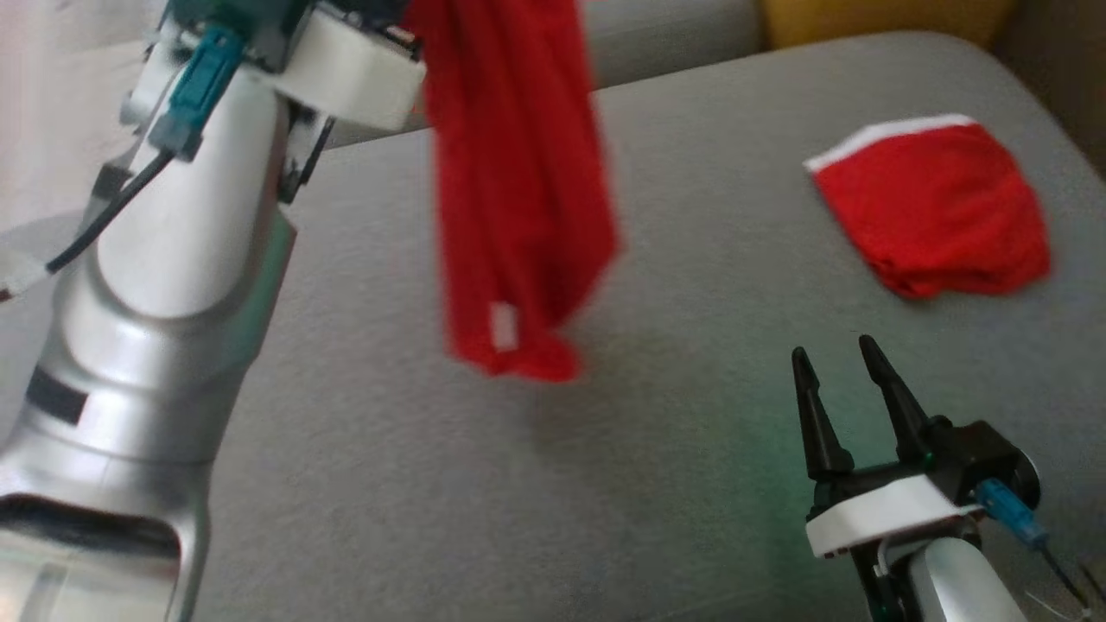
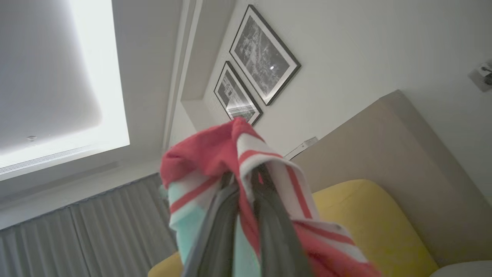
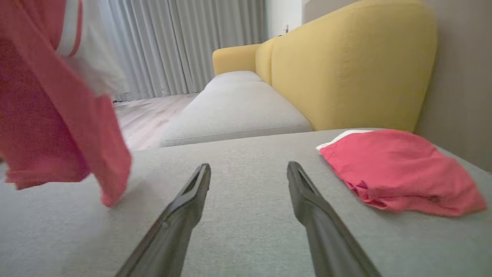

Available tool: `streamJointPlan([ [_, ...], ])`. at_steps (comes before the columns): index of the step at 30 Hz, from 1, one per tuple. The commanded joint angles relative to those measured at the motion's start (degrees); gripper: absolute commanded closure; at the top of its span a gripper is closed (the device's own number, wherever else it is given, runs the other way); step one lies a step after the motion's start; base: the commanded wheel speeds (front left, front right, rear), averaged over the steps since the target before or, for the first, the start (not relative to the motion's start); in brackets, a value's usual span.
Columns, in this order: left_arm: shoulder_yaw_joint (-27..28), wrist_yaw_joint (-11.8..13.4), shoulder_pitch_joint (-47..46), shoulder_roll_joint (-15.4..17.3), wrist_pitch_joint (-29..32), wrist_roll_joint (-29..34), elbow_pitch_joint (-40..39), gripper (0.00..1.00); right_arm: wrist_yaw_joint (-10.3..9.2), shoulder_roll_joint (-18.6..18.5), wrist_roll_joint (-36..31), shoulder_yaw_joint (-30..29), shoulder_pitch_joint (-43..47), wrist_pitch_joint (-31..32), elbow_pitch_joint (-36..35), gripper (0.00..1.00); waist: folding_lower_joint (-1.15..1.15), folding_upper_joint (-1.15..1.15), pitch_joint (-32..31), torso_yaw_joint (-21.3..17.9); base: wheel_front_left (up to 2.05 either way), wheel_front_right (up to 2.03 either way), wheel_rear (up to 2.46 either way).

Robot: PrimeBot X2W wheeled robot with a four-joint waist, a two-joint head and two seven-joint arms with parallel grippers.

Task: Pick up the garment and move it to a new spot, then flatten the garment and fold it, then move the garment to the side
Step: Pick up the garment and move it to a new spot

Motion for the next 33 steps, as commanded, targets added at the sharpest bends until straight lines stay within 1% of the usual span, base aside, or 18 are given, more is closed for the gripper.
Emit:
streamJointPlan([
  [1, 1.51, -0.28, -2.2, 1.53, -0.1, 0.01, -0.81, 1.0, 0.37, 0.52, 0.51, 1.42, -2.95, -0.63, -2.13, 0.0, 0.01, 0.0, 0.52, -3.76, 0.0, 0.0, 0.0],
  [4, 0.81, -0.54, -1.82, 0.69, -1.03, -0.75, 2.17, 1.0, 0.37, 0.75, 0.74, 1.45, -3.44, -0.63, -2.77, 0.0, 0.01, 0.0, 2.37, -5.36, 0.0, 0.0, 0.0],
  [6, 0.19, -0.61, 0.34, 0.63, -1.76, -1.1, 4.29, 1.0, 0.37, 0.88, 0.6, 1.73, -3.78, -0.63, -3.64, 0.0, 0.01, 0.0, 3.85, -6.04, 0.0, 0.0, 0.0],
  [10, -0.47, 0.05, 8.9, 0.93, -3.37, -2.52, 9.86, 1.0, 0.37, 1.02, 0.78, 2.12, -4.69, -0.63, -4.42, 0.0, 0.01, 0.0, 6.3, -6.86, 0.0, 0.0, 0.0],
  [11, -0.37, 0.44, 11.61, 0.96, -3.81, -3.12, 11.62, 0.98, 0.37, 1.03, 0.76, 2.22, -4.86, -0.63, -4.51, 0.0, 0.01, 0.0, 6.73, -6.95, 0.0, 0.0, 0.0],
  [12, -0.18, 0.93, 14.35, 0.89, -4.24, -3.76, 13.41, 0.68, 0.37, 1.05, 0.73, 2.27, -4.98, -0.63, -4.58, 0.0, 0.01, 0.0, 7.14, -6.9, 0.0, 0.0, 0.0],
  [13, 0.14, 1.42, 17.15, 0.76, -4.6, -4.53, 15.39, 0.32, 0.37, 1.06, 0.68, 2.46, -5.07, -0.63, -4.52, 0.0, 0.01, 0.0, 7.38, -6.82, 0.0, 0.0, 0.0],
  [14, 0.71, 2.04, 19.94, 0.5, -4.93, -5.48, 17.28, 0.0, 0.37, 1.07, 0.65, 2.76, -5.07, -0.63, -4.44, 0.0, 0.01, 0.0, 7.44, -6.7, 0.0, 0.0, 0.0],
  [16, 2.18, 3.37, 25.24, -0.4, -5.38, -7.43, 20.09, 0.0, 0.37, 1.08, 0.85, 3.52, -4.86, -0.63, -4.36, 0.0, 0.01, 0.0, 7.25, -6.18, 0.0, 0.0, 0.0],
  [18, 3.92, 4.53, 30.1, -1.94, -5.5, -9.07, 19.55, 0.0, 0.37, 1.09, 1.5, 3.8, -4.45, -0.63, -4.21, 0.0, 0.01, 0.0, 6.36, -4.92, 0.0, 0.0, 0.0],
  [22, 6.9, 6.33, 40.43, -4.59, -5.53, -9.78, 13.05, 0.0, 0.37, 1.09, 1.61, 3.04, -1.95, -0.63, -2.81, 0.0, 0.01, 0.0, 2.57, -0.6, 0.0, 0.0, 0.0],
  [26, 10.49, 8.25, 49.38, -6.46, -5.54, -9.57, 4.38, 0.0, 0.37, 1.02, 1.56, 2.06, 0.87, -0.63, -1.22, 0.0, 0.01, 0.0, -1.19, 3.61, 0.0, 0.0, 0.0],
  [30, 13.12, 9.66, 56.87, -7.36, -5.55, -9.02, -3.67, 0.0, 0.37, 0.82, 1.81, 1.59, 3.37, -0.63, -0.76, 0.0, 0.01, 0.0, -4.23, 7.14, 0.0, 0.0, 0.0],
  [33, 14.01, 10.54, 61.75, -7.59, -5.55, -8.56, -8.7, 0.0, 0.37, 0.61, 2.23, 1.44, 5.44, -0.63, -0.59, 0.0, 0.01, 0.0, -6.26, 9.04, 0.0, 0.0, 0.0],
])
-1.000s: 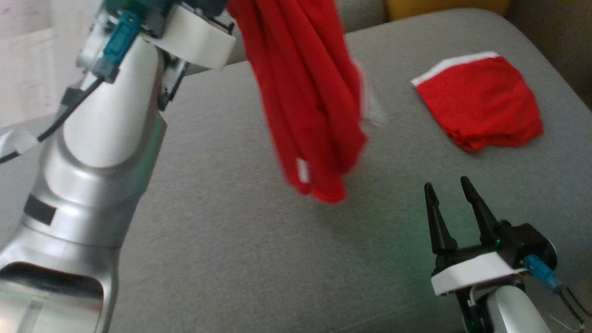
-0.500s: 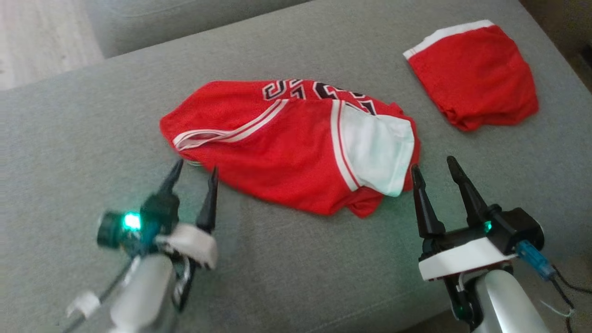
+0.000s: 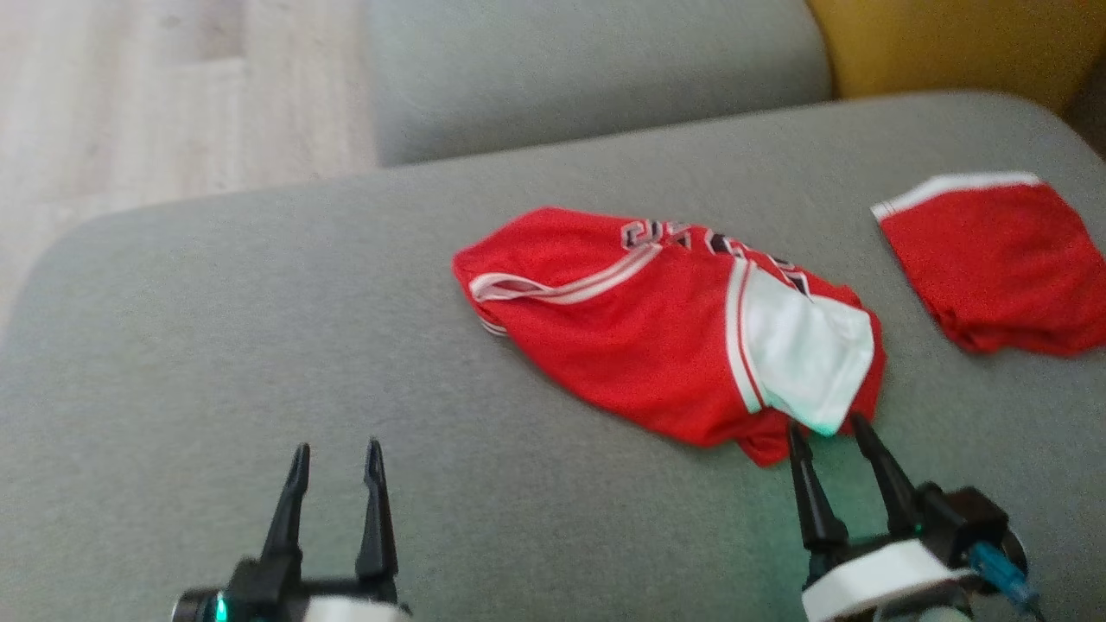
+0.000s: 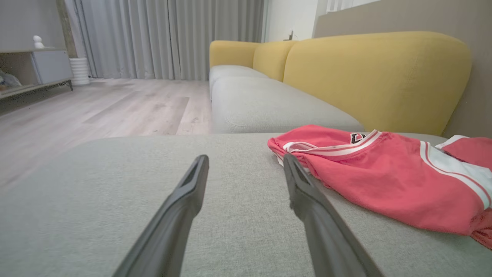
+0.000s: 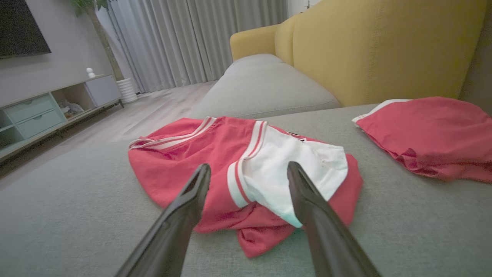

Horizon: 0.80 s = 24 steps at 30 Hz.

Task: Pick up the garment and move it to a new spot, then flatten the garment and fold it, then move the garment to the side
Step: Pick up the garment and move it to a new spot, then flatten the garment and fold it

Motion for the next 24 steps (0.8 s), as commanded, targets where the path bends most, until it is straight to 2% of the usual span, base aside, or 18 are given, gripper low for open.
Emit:
streamJointPlan([
  [1, 2.23, 0.5, 0.64, -0.31, -0.54, 0.86, -4.07, 0.0, 0.37, -0.55, 0.67, 0.95, 0.36, -0.63, -1.57, 0.0, 0.02, 0.0, -4.16, 4.02, 0.0, 0.0, 0.0],
  [5, 1.51, 1.43, 5.13, -0.34, -0.54, 1.67, -7.38, 0.0, 0.37, -0.47, 0.73, 0.6, 2.48, -0.63, -1.58, 0.0, 0.02, 0.0, -5.72, 5.33, 0.0, 0.0, 0.0],
  [16, 1.56, 2.35, 7.76, -0.36, -0.54, 1.62, -7.16, 0.0, 0.37, -0.39, -0.09, 1.74, 3.64, -0.63, -2.59, 0.0, 0.02, 0.0, -6.5, 5.79, 0.0, 0.0, 0.0],
  [21, 0.88, 1.86, 7.39, -0.36, -0.54, 1.73, -6.49, 0.0, 0.37, -0.38, 0.02, 1.81, 3.5, -0.63, -2.88, 0.0, 0.02, 0.0, -5.82, 5.46, 0.0, 0.0, 0.0],
  [24, -0.85, 0.26, 4.34, -0.36, -0.54, 2.62, -3.54, 0.0, 0.37, -0.47, 0.33, 1.77, 3.0, -0.63, -2.91, 0.0, 0.02, 0.0, -4.02, 4.61, 0.0, 0.0, 0.0],
])
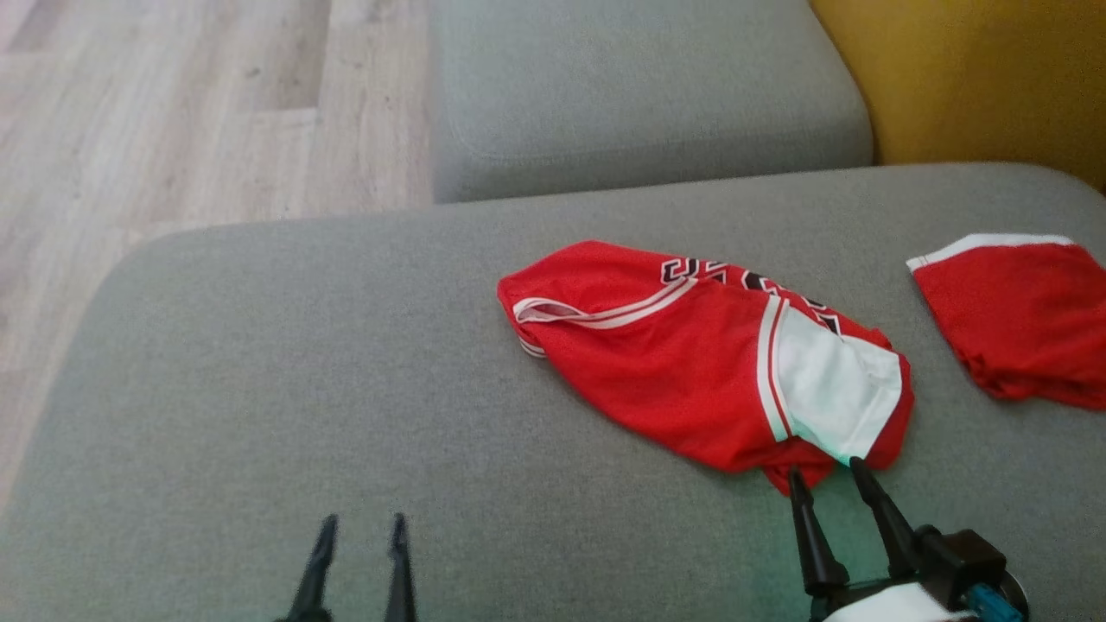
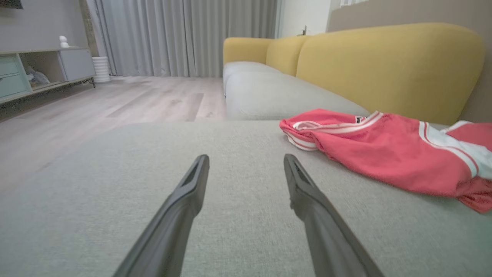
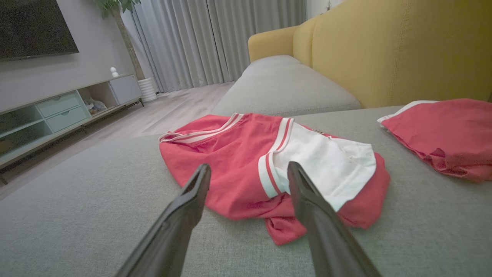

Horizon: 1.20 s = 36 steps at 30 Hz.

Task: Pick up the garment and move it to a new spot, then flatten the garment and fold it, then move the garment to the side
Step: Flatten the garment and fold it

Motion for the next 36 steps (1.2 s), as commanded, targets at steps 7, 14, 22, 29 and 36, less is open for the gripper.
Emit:
streamJointPlan([
  [7, -4.6, -4.91, -20.69, -0.39, -0.54, 2.2, 7.7, 0.0, 0.37, -1.33, -0.23, 3.42, -6.16, -0.63, -3.71, 0.0, 0.0, 0.0, 9.49, -4.84, 0.0, 0.0, 0.0],
  [14, -11.61, -9.61, -44.4, -0.39, 0.79, 2.14, 21.18, 0.0, 0.37, -1.03, 0.16, 5.65, -12.58, -0.63, -5.86, 0.0, 0.0, 0.0, 21.45, -11.16, 0.0, 0.0, 0.0],
  [22, -18.75, -12.78, -60.52, -0.39, 3.16, -1.16, 35.7, 0.0, 0.37, -0.37, 1.4, 7.83, -15.97, -0.63, -5.84, 0.0, 0.0, 0.0, 27.72, -18.12, 0.0, 0.0, 0.0],
  [29, -22.7, -13.48, -66.19, -0.39, 4.01, -4.24, 42.99, 0.0, 0.37, -0.13, 2.28, 8.26, -16.85, -0.63, -6.01, 0.0, 0.0, 0.0, 29.83, -21.64, 0.0, 0.0, 0.0],
  [36, -28.42, -13.69, -70.02, -0.39, 0.45, -7.06, 42.39, 1.0, 0.37, -0.1, 3.99, 8.08, -16.27, -0.63, -5.95, 0.0, 0.0, 0.0, 28.33, -22.69, 0.0, 0.0, 0.0],
])
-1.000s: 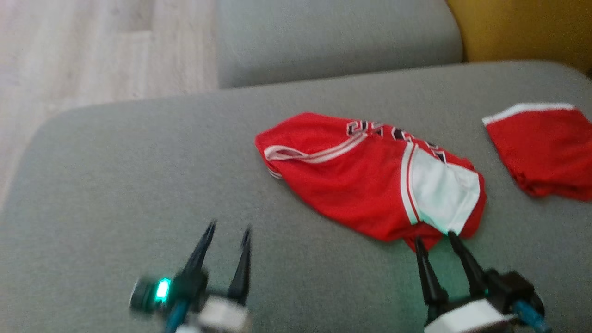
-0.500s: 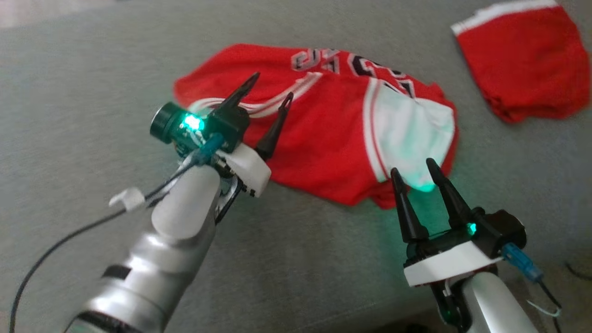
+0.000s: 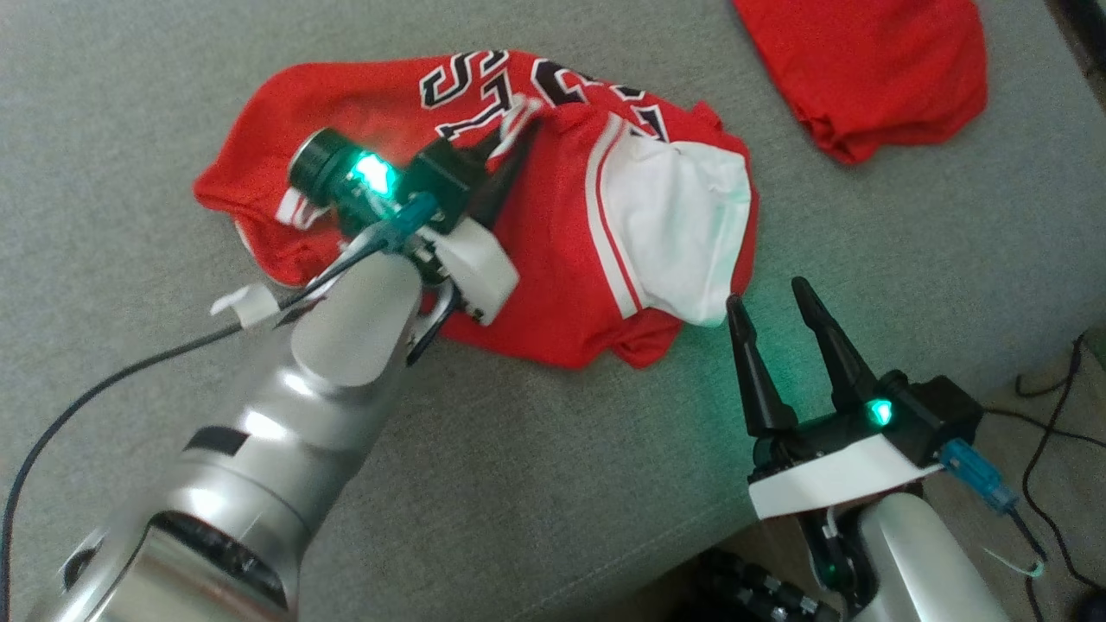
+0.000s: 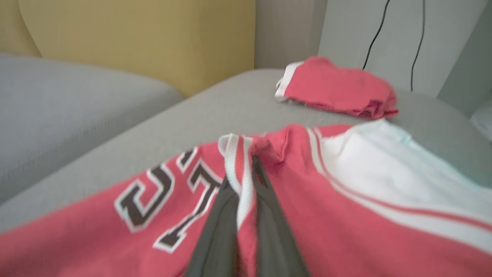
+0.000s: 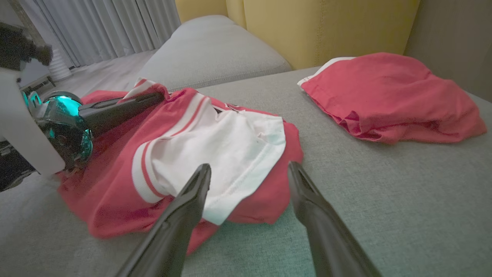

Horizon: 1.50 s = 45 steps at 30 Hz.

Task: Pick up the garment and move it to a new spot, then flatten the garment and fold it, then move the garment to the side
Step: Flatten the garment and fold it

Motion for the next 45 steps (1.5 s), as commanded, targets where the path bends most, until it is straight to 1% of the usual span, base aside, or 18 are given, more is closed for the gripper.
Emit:
streamJointPlan([
  [1, 0.25, -0.18, -3.4, 0.28, -0.9, -0.92, -3.17, 1.0, 0.37, -0.15, 0.47, 1.08, -0.16, -0.62, -1.63, 0.0, -0.01, 0.0, -1.56, 0.32, 0.0, 0.0, 0.0],
  [5, -0.7, -0.19, -7.83, 0.28, -1.48, -3.33, -10.49, 1.0, 0.37, -0.15, 0.36, 0.81, 0.85, -0.62, -1.39, 0.0, -0.01, 0.0, -5.81, 1.4, 0.0, 0.0, 0.0],
  [9, 2.48, 0.96, -13.67, 0.56, -1.54, -2.78, -18.12, 1.0, 0.37, -0.14, -0.44, 0.55, 2.15, -0.62, -0.88, 0.0, -0.01, 0.0, -10.59, 3.01, 0.0, 0.0, 0.0],
  [12, 6.75, 2.27, -16.04, 2.53, -1.55, -2.92, -22.38, 1.0, 0.37, -0.14, -1.25, 0.15, 3.3, -0.62, -0.65, 0.0, -0.01, 0.0, -13.91, 4.76, 0.0, 0.0, 0.0],
  [15, 10.24, 3.3, -14.19, 4.97, -1.55, -4.1, -25.79, 1.0, 0.37, -0.14, -2.13, -0.61, 4.84, -0.62, -0.36, 0.0, -0.01, 0.0, -16.76, 7.4, 0.0, 0.0, 0.0],
  [17, 11.39, 3.89, -10.29, 6.51, -1.56, -5.31, -27.38, 1.0, 0.37, -0.14, -2.63, -1.22, 5.98, -0.62, -0.17, 0.0, -0.01, 0.0, -18.06, 9.61, 0.0, 0.0, 0.0],
  [19, 12.09, 5.39, -4.41, 8.36, -1.55, -6.28, -28.88, 1.0, 0.37, -0.14, -3.03, -1.7, 7.11, -0.62, -0.04, 0.0, -0.01, 0.0, -19.22, 11.82, 0.0, 0.0, 0.0],
  [22, 14.1, 9.39, 7.87, 11.07, -1.52, -8.87, -31.14, 1.0, 0.37, -0.14, -3.41, -2.36, 8.49, -0.62, 0.01, 0.0, -0.01, 0.0, -20.22, 14.65, 0.0, 0.0, 0.0],
  [25, 16.76, 13.2, 22.43, 12.55, -1.54, -12.79, -33.21, 1.0, 0.37, -0.14, -3.65, -3.25, 9.51, -0.62, 0.03, 0.0, -0.01, 0.0, -20.49, 17.44, 0.0, 0.0, 0.0],
  [28, 21.16, 16.2, 35.45, 12.14, -1.55, -16.58, -35.11, 1.0, 0.37, -0.2, -3.94, -3.6, 10.2, -0.62, 0.18, 0.0, -0.01, 0.0, -20.6, 19.8, 0.0, 0.0, 0.0],
  [29, 22.67, 16.44, 39.36, 11.45, -1.55, -18.17, -35.41, 0.84, 0.37, -0.21, -3.99, -3.68, 10.38, -0.62, 0.24, 0.0, -0.01, 0.0, -20.68, 20.36, 0.0, 0.0, 0.0],
  [30, 24.0, 16.46, 42.69, 10.79, -1.55, -19.41, -35.71, 0.06, 0.37, -0.24, -4.02, -3.68, 10.54, -0.62, 0.32, 0.0, -0.01, 0.0, -20.78, 20.88, 0.0, 0.0, 0.0],
  [31, 24.95, 16.13, 45.45, 10.4, -1.55, -20.18, -36.0, 0.0, 0.37, -0.3, -4.07, -3.63, 10.66, -0.62, 0.38, 0.0, -0.01, 0.0, -20.84, 21.32, 0.0, 0.0, 0.0],
  [35, 27.08, 15.16, 50.52, 9.81, -1.56, -21.21, -37.58, 0.0, 0.37, -0.47, -4.12, -3.92, 10.89, -0.62, 0.37, 0.0, -0.01, 0.0, -20.88, 22.54, 0.0, 0.0, 0.0],
  [37, 27.94, 15.26, 51.39, 10.93, -1.56, -20.03, -39.3, 0.0, 0.37, -0.64, -4.14, -3.89, 11.02, -0.62, 0.29, 0.0, -0.01, 0.0, -20.72, 23.12, 0.0, 0.0, 0.0],
  [40, 28.2, 15.4, 49.35, 14.31, -1.18, -17.39, -42.33, 0.0, 0.37, -0.95, -4.16, -3.43, 10.83, -0.62, 0.31, 0.0, -0.01, 0.0, -19.83, 23.57, 0.0, 0.0, 0.0],
  [42, 27.08, 14.2, 45.91, 17.0, 1.27, -15.57, -44.28, 0.0, 0.37, -1.1, -4.12, -3.34, 10.57, -0.62, 0.29, 0.0, -0.01, 0.0, -18.98, 23.75, 0.0, 0.0, 0.0],
  [45, 24.22, 11.45, 39.03, 20.41, 8.18, -13.37, -45.81, 0.0, 0.37, -1.47, -4.16, -2.67, 9.8, -0.62, 0.24, 0.0, -0.01, 0.0, -17.08, 23.45, 0.0, 0.0, 0.0],
])
